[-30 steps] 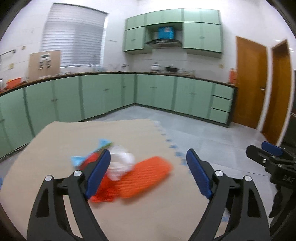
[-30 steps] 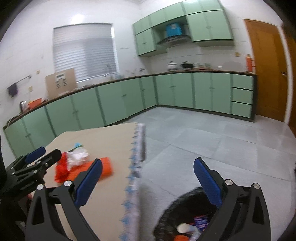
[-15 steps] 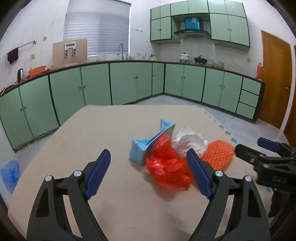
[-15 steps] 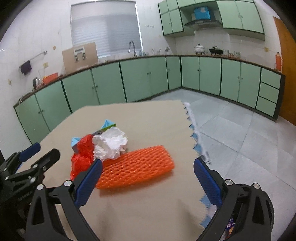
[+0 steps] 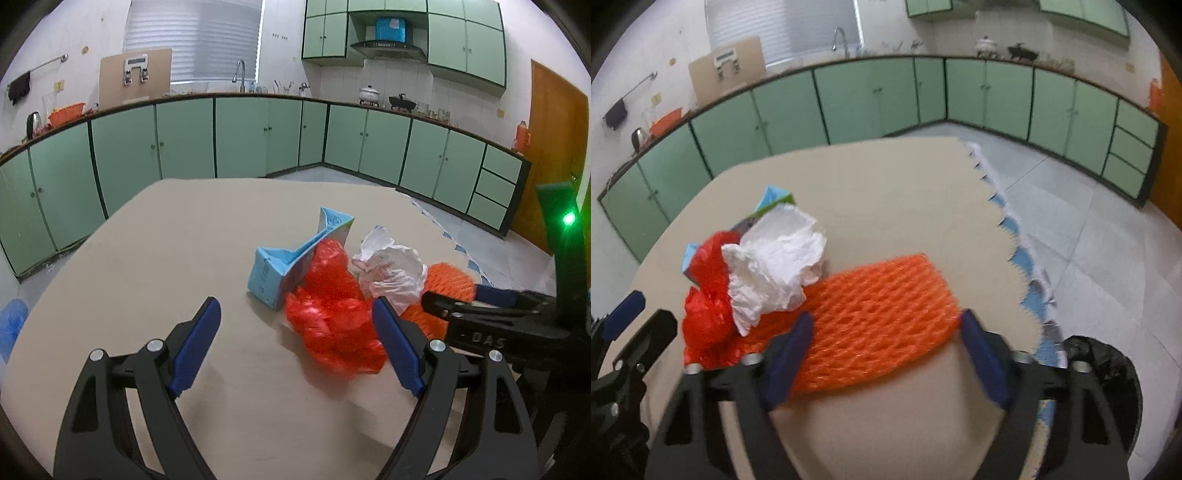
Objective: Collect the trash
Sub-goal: 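Grasp the red plastic bag with the left tool while the right tool grasps the orange foam net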
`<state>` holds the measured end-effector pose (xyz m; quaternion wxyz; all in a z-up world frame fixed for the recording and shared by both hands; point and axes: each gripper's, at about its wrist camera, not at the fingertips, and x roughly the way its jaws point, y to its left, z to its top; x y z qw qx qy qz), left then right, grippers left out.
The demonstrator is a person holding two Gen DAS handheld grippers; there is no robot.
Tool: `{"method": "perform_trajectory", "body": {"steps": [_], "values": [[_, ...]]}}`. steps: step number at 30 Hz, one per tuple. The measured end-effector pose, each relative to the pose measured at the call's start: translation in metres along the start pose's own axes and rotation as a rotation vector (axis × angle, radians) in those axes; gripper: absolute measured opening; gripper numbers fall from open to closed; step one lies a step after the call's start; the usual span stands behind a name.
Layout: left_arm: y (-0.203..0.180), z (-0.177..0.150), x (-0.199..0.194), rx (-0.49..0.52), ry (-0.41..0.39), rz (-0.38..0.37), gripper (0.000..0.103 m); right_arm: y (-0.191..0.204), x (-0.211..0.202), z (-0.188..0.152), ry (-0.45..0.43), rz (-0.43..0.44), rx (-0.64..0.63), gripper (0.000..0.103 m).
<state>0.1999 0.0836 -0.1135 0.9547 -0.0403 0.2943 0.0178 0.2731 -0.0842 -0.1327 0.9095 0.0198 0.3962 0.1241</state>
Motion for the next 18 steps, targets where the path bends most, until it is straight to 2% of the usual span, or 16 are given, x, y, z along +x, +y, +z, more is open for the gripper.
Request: {"method": "perform_trajectory", "body": {"steps": [2, 5, 8, 10, 14, 15, 18], "values": [[-0.001, 0.0, 0.004, -0.001, 0.018, -0.003, 0.078, 0.0, 0.0, -0.001, 0.004, 0.022, -0.004, 0.052], [-0.004, -0.001, 0.011, -0.004, 0.049, -0.015, 0.067, -0.001, -0.003, -0.003, 0.001, 0.042, -0.01, 0.034], [-0.006, -0.001, 0.019, -0.004, 0.088, -0.03, 0.051, -0.002, -0.008, -0.004, -0.02, 0.055, -0.017, 0.015], [-0.008, -0.001, 0.023, -0.007, 0.109, -0.036, 0.038, -0.001, -0.013, -0.004, -0.037, 0.06, -0.02, 0.012], [-0.007, -0.002, 0.024, -0.014, 0.108, -0.037, 0.027, -0.003, -0.025, -0.007, -0.088, 0.07, -0.019, 0.01], [-0.008, -0.002, 0.022, -0.009, 0.102, -0.041, 0.018, -0.003, -0.027, -0.007, -0.097, 0.073, -0.018, 0.01], [-0.009, -0.003, 0.017, -0.014, 0.081, -0.042, 0.017, -0.005, -0.038, -0.008, -0.125, 0.087, -0.016, 0.01]]}}
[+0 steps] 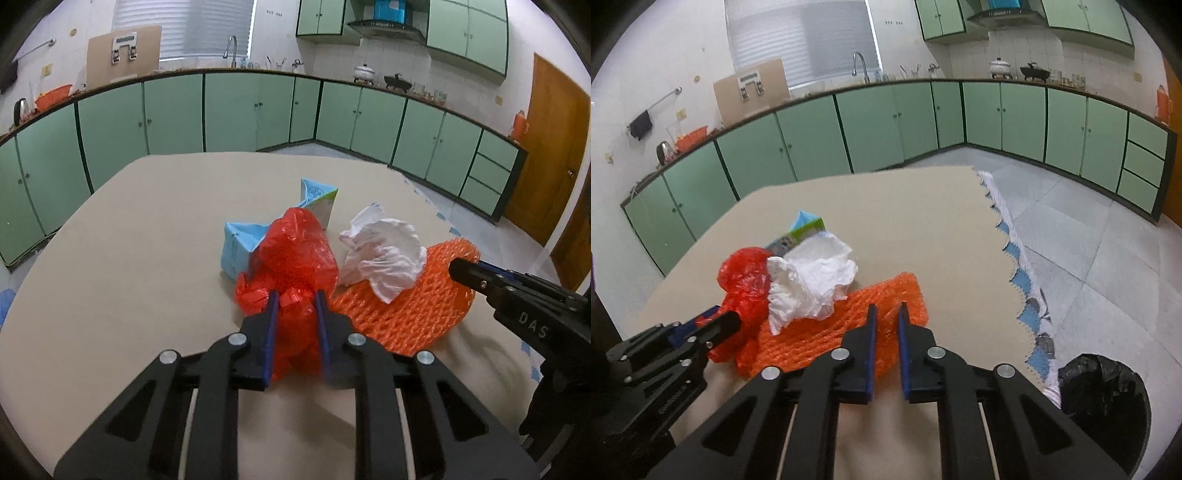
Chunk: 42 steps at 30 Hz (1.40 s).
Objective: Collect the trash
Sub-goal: 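Grasp the red plastic bag with the left tool while the right tool grasps the orange foam net, then carry the red bag and orange net over the black bin and open both tools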
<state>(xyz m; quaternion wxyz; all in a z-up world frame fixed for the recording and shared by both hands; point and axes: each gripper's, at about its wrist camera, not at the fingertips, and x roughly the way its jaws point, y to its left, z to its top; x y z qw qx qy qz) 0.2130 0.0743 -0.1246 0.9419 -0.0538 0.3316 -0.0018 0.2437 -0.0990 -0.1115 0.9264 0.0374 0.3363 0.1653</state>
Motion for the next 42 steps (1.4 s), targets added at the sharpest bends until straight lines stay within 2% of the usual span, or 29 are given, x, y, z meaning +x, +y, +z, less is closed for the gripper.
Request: {"method": "perform_trajectory", "body": {"steps": [11, 24, 33, 42], "values": [[-0.003, 0.004, -0.033, -0.005, -0.077, -0.015, 0.015, -0.005, -0.037, 0.017, -0.088, -0.011, 0.009, 0.01], [-0.035, 0.017, -0.076, 0.03, -0.163, -0.083, 0.015, 0.001, -0.108, 0.03, -0.205, -0.004, -0.031, 0.01], [-0.073, 0.02, -0.099, 0.076, -0.216, -0.148, 0.015, -0.017, -0.156, 0.024, -0.27, -0.064, -0.01, 0.01], [-0.129, 0.019, -0.109, 0.129, -0.234, -0.249, 0.015, -0.049, -0.194, 0.01, -0.306, -0.152, 0.034, 0.01]]}}
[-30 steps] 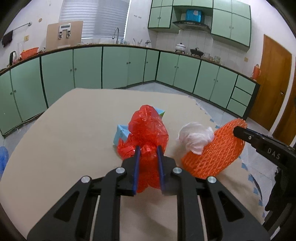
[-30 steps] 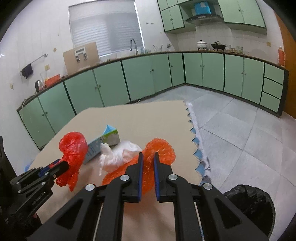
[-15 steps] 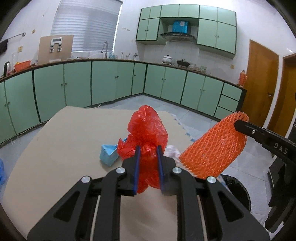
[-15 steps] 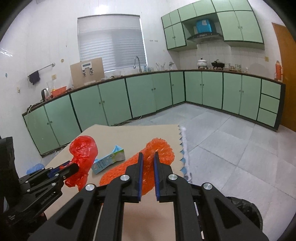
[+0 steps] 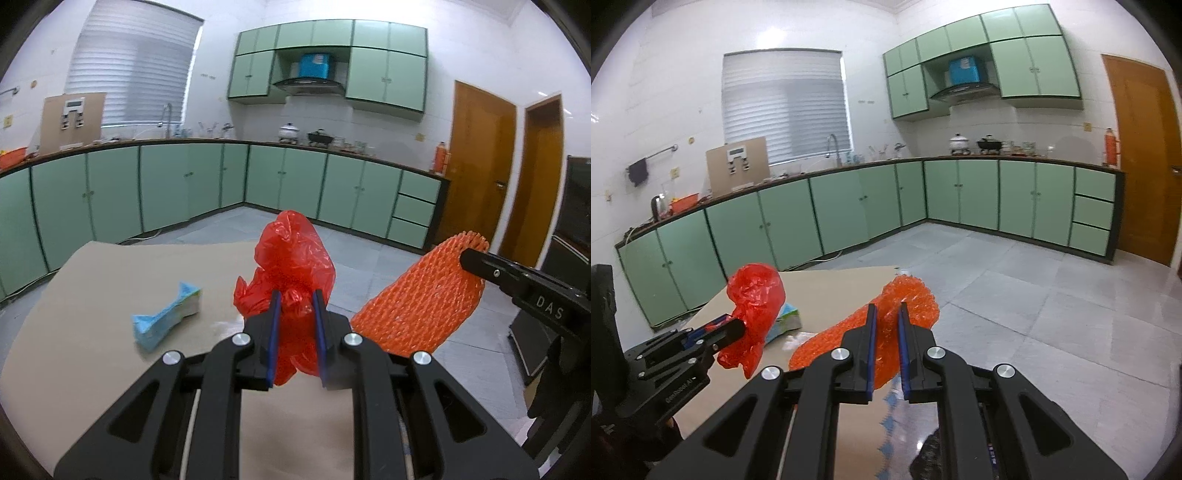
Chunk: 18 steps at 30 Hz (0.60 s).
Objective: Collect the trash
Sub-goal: 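Carry the red bag and orange net over the black bin and open both tools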
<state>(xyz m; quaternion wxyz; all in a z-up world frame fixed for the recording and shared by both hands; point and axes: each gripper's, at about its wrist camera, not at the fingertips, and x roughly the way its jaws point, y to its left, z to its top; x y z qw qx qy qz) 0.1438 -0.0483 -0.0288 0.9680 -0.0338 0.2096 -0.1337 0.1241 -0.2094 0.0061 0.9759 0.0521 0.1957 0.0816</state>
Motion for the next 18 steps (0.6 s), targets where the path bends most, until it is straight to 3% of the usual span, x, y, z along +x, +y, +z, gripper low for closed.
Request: {"method": "perform_trajectory", "body": {"steps": [18], "values": [[-0.117, -0.028, 0.053, 0.09, 0.058, -0.218, 0.015, -0.102, -0.048, -0.024, -0.001, -0.239, 0.086, 0.01]]}}
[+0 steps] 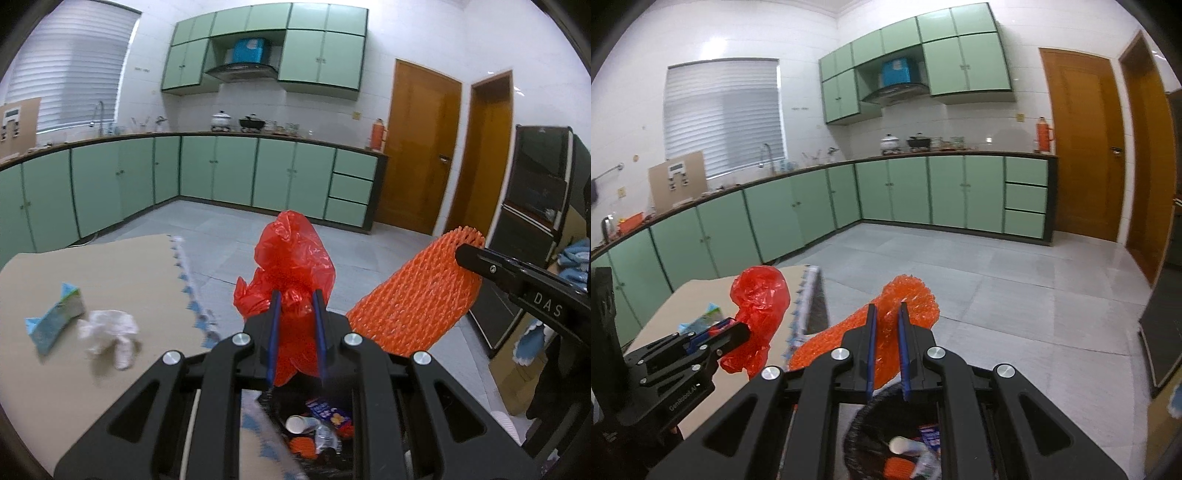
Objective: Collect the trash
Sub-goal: 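Carry the red bag and orange net over the black bin and open both tools, then move both open tools back from the bin to the table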
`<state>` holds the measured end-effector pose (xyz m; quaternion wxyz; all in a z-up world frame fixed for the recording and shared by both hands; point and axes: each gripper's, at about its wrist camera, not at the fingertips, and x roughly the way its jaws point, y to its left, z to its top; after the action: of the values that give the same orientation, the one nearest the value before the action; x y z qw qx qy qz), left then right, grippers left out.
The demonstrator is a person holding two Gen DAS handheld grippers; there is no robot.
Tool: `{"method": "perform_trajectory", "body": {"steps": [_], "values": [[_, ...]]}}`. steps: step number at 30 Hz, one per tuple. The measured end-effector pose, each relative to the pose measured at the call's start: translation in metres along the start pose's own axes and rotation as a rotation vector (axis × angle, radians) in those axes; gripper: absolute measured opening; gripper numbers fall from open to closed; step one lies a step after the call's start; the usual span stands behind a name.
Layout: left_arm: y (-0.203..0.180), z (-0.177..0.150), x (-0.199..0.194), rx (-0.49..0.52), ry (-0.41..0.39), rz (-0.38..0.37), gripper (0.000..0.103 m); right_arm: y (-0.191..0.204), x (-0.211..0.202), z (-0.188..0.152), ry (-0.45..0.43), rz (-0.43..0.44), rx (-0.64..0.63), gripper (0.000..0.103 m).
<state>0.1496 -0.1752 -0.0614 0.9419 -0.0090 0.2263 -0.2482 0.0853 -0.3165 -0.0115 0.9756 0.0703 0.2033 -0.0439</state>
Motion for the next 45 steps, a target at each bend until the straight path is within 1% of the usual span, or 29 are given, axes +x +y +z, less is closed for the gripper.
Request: {"method": "perform_trajectory", "body": {"steps": [3, 9, 13, 19, 24, 27, 29, 31, 32, 33, 36, 38, 40, 42, 43, 44, 45], "values": [[-0.014, -0.007, 0.014, 0.011, 0.013, -0.021, 0.015, -0.016, 0.003, -0.004, 0.01, -0.036, 0.005, 0.01], [-0.037, -0.024, 0.04, 0.029, 0.039, -0.047, 0.015, -0.044, 0.013, -0.02, 0.04, -0.078, 0.043, 0.01], [-0.046, -0.03, 0.057, 0.043, 0.06, -0.051, 0.015, -0.066, 0.026, -0.036, 0.075, -0.098, 0.069, 0.01], [-0.055, -0.041, 0.08, 0.053, 0.097, -0.053, 0.016, -0.084, 0.05, -0.06, 0.144, -0.118, 0.081, 0.01], [-0.058, -0.05, 0.105, 0.053, 0.164, -0.064, 0.017, -0.1, 0.072, -0.076, 0.203, -0.127, 0.096, 0.01], [-0.06, -0.057, 0.118, 0.047, 0.206, -0.067, 0.02, -0.11, 0.085, -0.084, 0.236, -0.133, 0.106, 0.012], [-0.063, -0.06, 0.124, 0.048, 0.218, -0.067, 0.025, -0.114, 0.091, -0.089, 0.257, -0.132, 0.114, 0.018], [-0.063, -0.062, 0.126, 0.046, 0.228, -0.068, 0.041, -0.118, 0.096, -0.091, 0.272, -0.132, 0.12, 0.019], [-0.063, -0.062, 0.127, 0.044, 0.229, -0.068, 0.044, -0.122, 0.097, -0.092, 0.277, -0.131, 0.123, 0.025], [-0.063, -0.063, 0.126, 0.04, 0.23, -0.069, 0.046, -0.125, 0.098, -0.093, 0.281, -0.13, 0.128, 0.027], [-0.062, -0.06, 0.125, 0.032, 0.231, -0.07, 0.048, -0.127, 0.098, -0.093, 0.278, -0.131, 0.137, 0.031], [-0.06, -0.056, 0.122, 0.026, 0.222, -0.066, 0.05, -0.127, 0.096, -0.09, 0.268, -0.136, 0.142, 0.049], [-0.055, -0.049, 0.115, 0.014, 0.2, -0.06, 0.054, -0.124, 0.091, -0.085, 0.249, -0.135, 0.141, 0.055], [-0.051, -0.044, 0.106, 0.012, 0.175, -0.05, 0.057, -0.119, 0.086, -0.08, 0.226, -0.137, 0.134, 0.067], [-0.046, -0.039, 0.099, 0.012, 0.157, -0.041, 0.06, -0.116, 0.083, -0.077, 0.215, -0.14, 0.131, 0.076], [-0.042, -0.035, 0.092, 0.011, 0.141, -0.032, 0.061, -0.11, 0.077, -0.072, 0.191, -0.14, 0.124, 0.082], [-0.036, -0.03, 0.084, 0.01, 0.121, -0.019, 0.066, -0.104, 0.072, -0.066, 0.171, -0.136, 0.119, 0.086]]}}
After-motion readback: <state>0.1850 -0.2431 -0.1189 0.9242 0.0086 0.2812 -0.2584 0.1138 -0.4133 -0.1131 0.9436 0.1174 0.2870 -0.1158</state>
